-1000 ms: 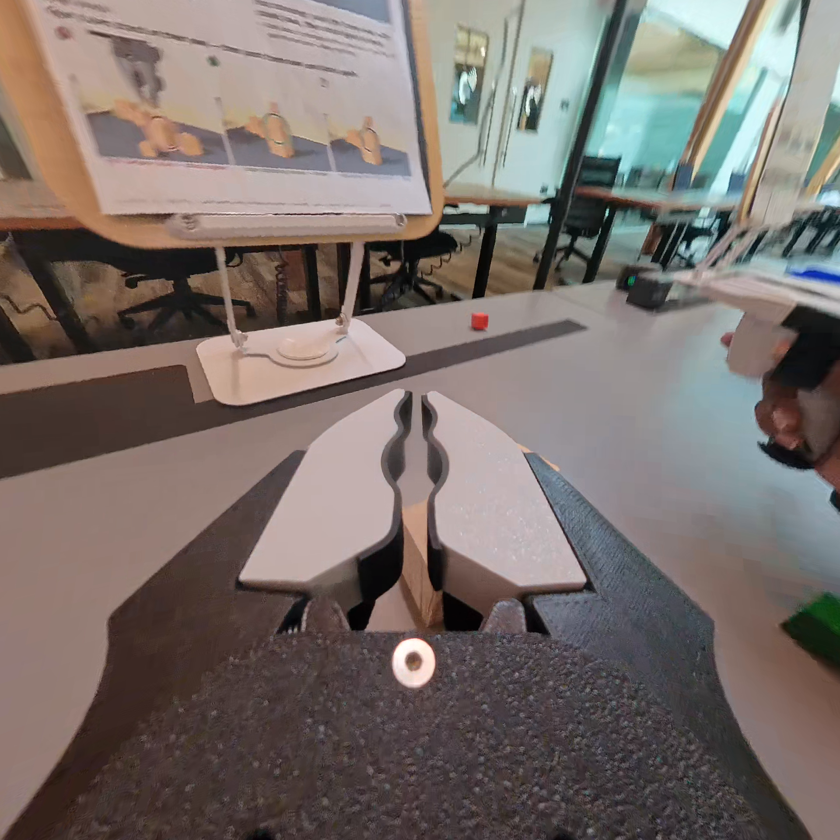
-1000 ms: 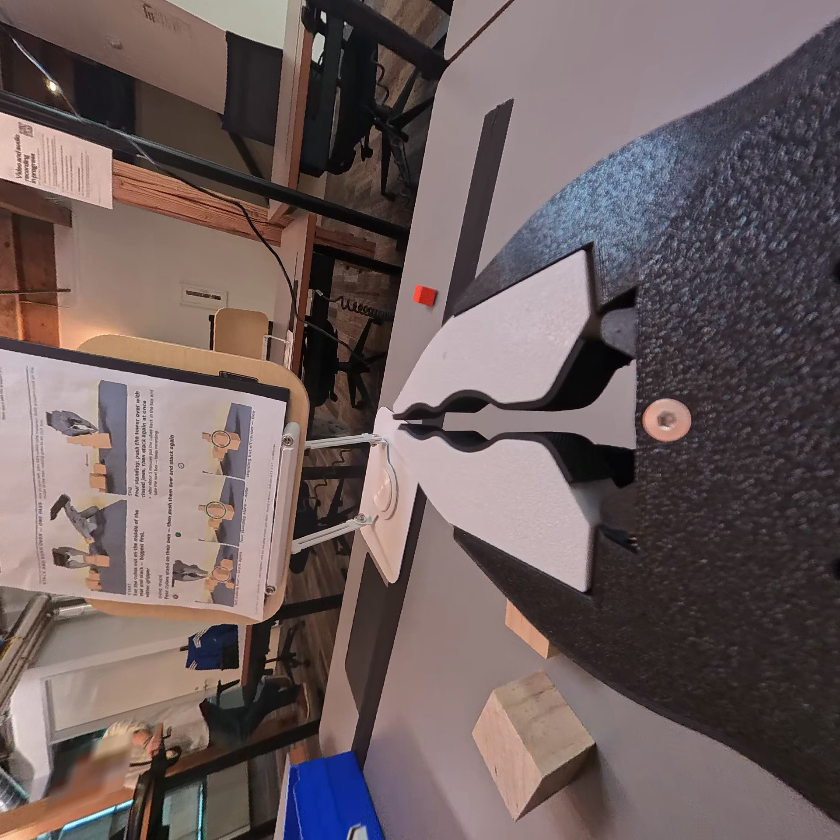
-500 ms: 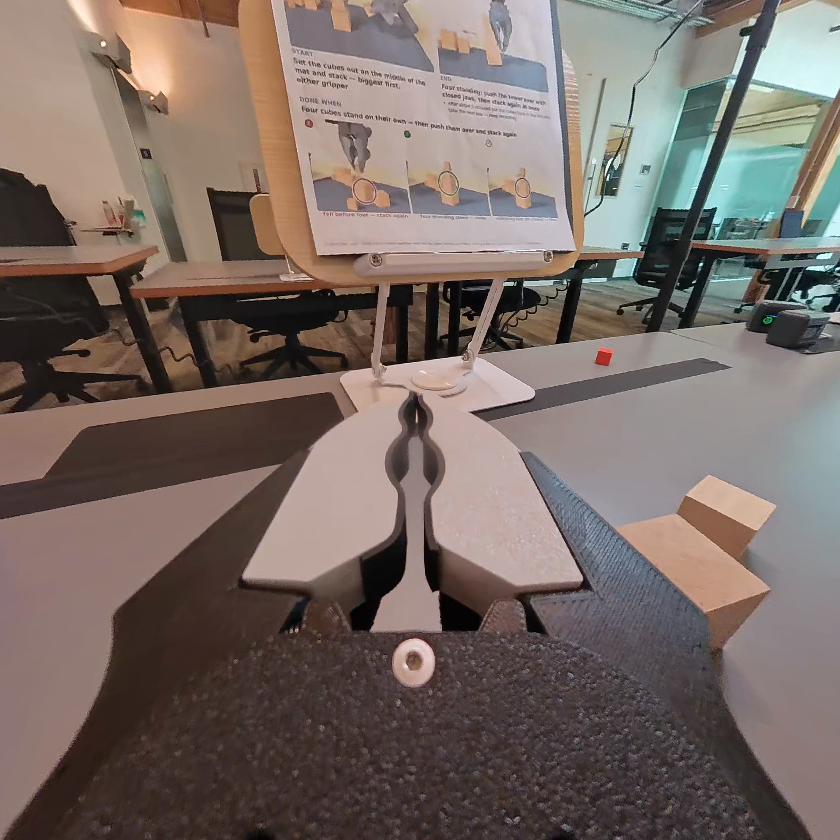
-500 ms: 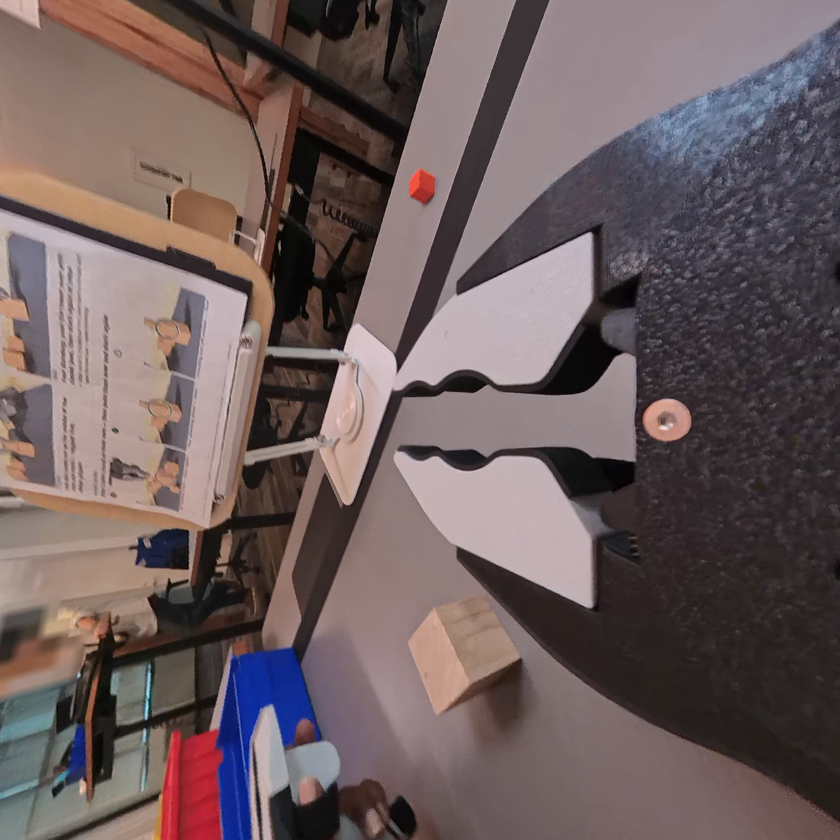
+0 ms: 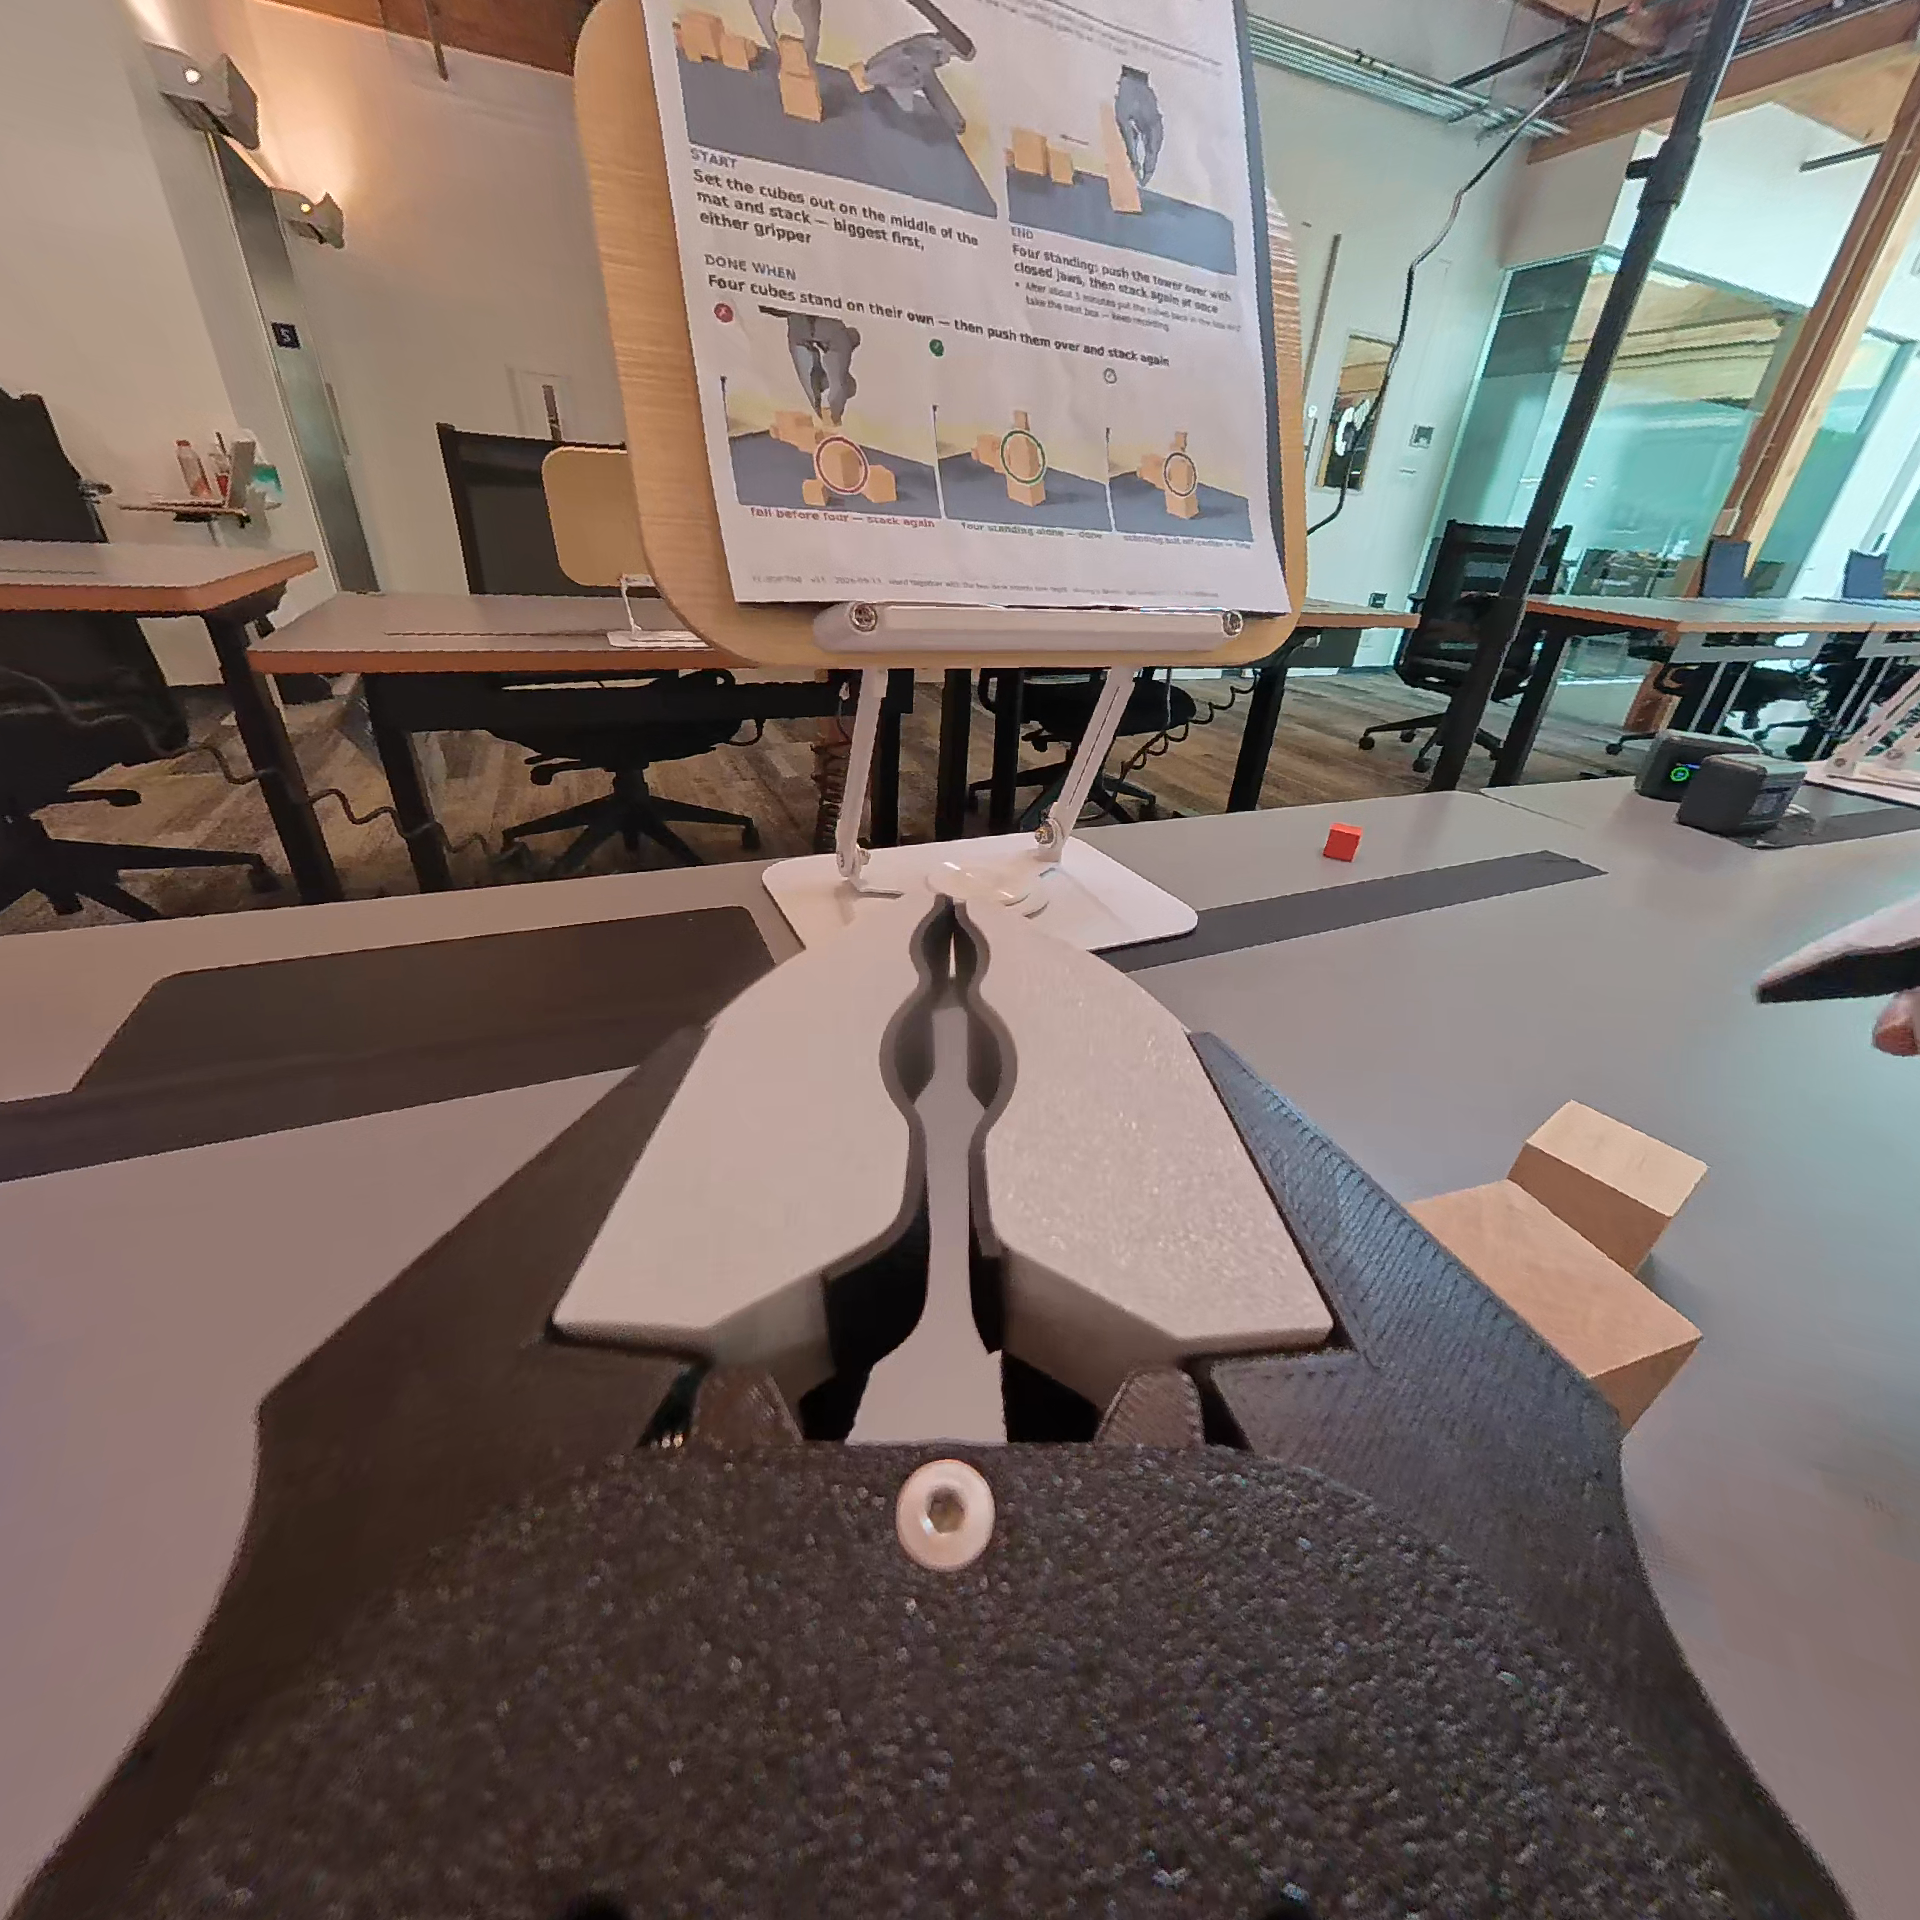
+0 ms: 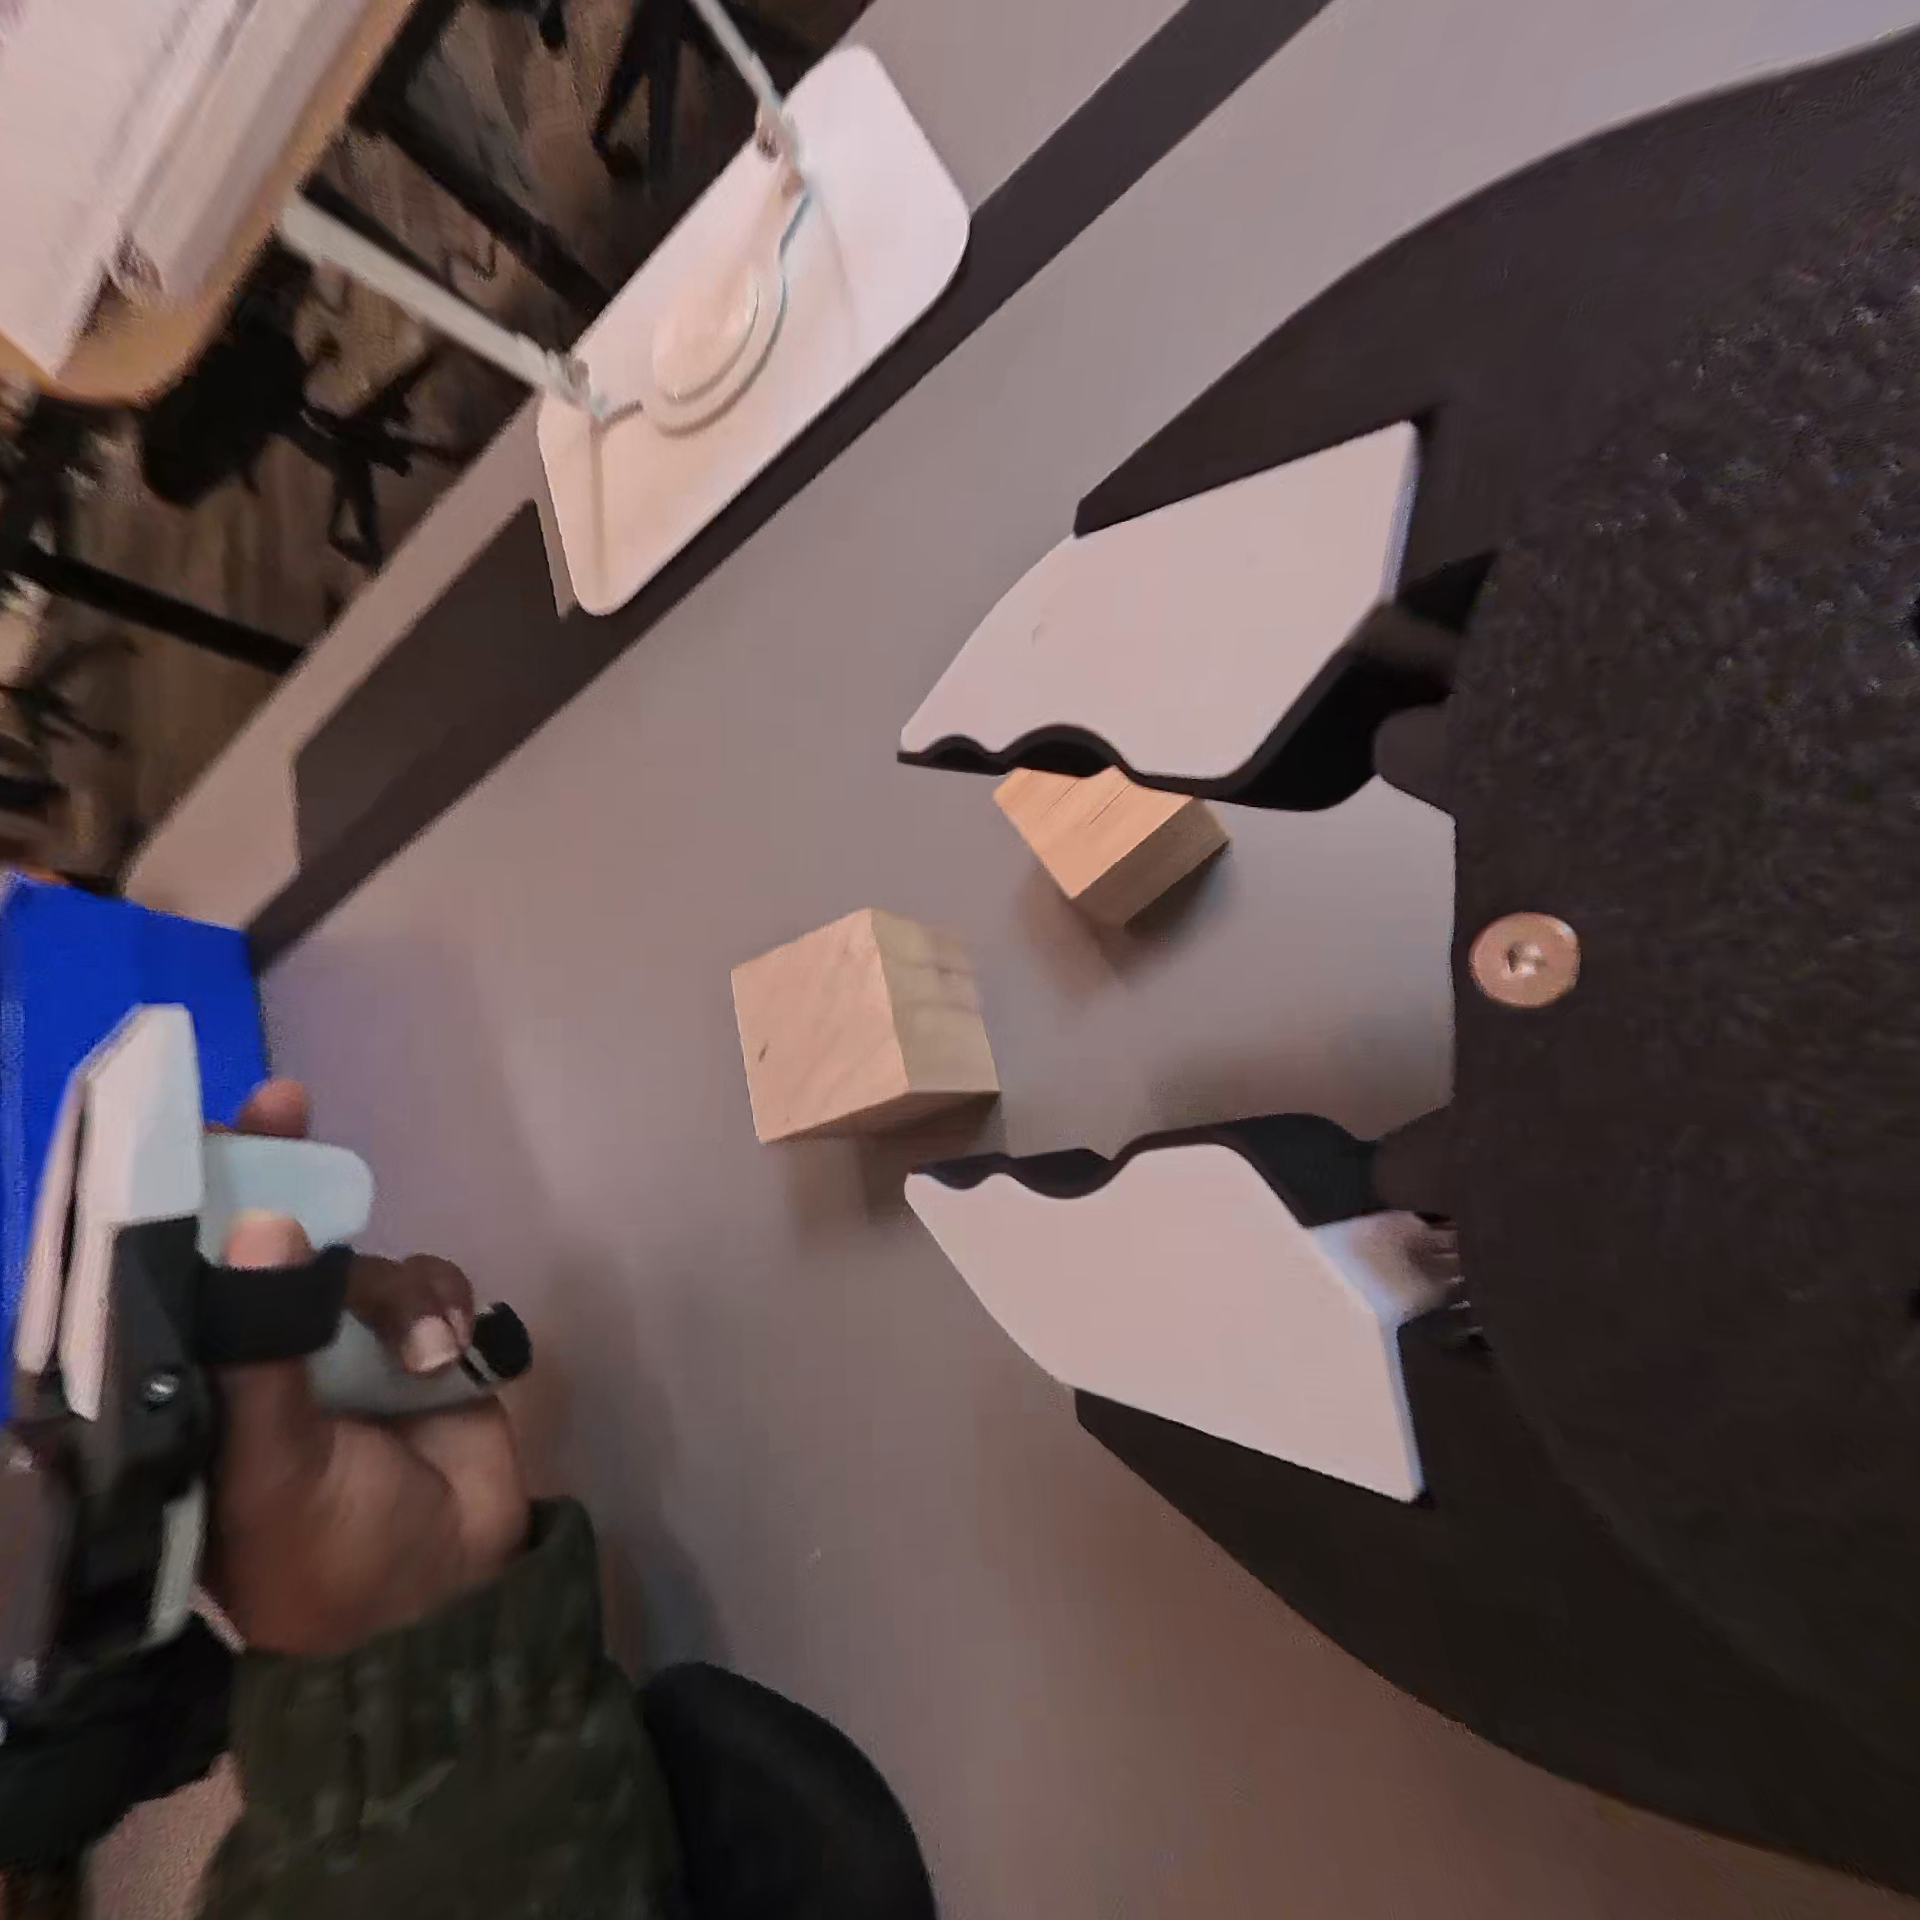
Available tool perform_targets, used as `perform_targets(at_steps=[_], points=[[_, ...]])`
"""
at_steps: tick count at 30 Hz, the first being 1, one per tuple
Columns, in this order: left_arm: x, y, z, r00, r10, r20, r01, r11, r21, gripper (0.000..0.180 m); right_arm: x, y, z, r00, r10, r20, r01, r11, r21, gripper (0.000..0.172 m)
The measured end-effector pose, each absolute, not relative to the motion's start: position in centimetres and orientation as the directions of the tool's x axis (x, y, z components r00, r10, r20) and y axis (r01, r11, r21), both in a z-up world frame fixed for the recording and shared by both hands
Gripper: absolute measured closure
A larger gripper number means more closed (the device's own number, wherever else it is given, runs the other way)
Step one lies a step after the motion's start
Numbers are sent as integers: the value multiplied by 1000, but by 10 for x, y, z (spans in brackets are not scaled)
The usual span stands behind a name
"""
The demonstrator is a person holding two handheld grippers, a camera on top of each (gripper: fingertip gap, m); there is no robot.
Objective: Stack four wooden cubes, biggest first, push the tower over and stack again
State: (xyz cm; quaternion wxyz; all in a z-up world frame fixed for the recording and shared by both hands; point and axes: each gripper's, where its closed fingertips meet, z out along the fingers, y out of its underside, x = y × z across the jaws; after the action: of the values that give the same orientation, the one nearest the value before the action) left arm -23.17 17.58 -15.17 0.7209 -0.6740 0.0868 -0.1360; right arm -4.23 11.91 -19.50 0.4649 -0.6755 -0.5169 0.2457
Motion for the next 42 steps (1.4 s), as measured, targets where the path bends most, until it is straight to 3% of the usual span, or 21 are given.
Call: perform_targets(at_steps=[4,9,11,13,24,42], points=[[-232,177,-156,951,-306,46,61,39,-997,180,-72,120,-216,200,965,173,662,-3,-750,92],[-234,178,-157,950,-309,56,69,30,-997,180,-101,129,-247,104,985,141,772,9,-636,90],[-236,177,-157,950,-305,61,74,31,-997,180,-105,133,-257,93,984,152,807,15,-590,94],[-237,178,-157,949,-308,68,81,29,-996,180,-105,132,-263,77,985,152,824,23,-566,113],[-233,175,-157,932,-345,116,121,-6,-993,180,-49,82,-232,-47,989,137,743,126,-657,113],[-221,177,-175,936,-347,54,44,-37,-998,180,-20,80,-259,1,989,145,692,104,-714,113]])
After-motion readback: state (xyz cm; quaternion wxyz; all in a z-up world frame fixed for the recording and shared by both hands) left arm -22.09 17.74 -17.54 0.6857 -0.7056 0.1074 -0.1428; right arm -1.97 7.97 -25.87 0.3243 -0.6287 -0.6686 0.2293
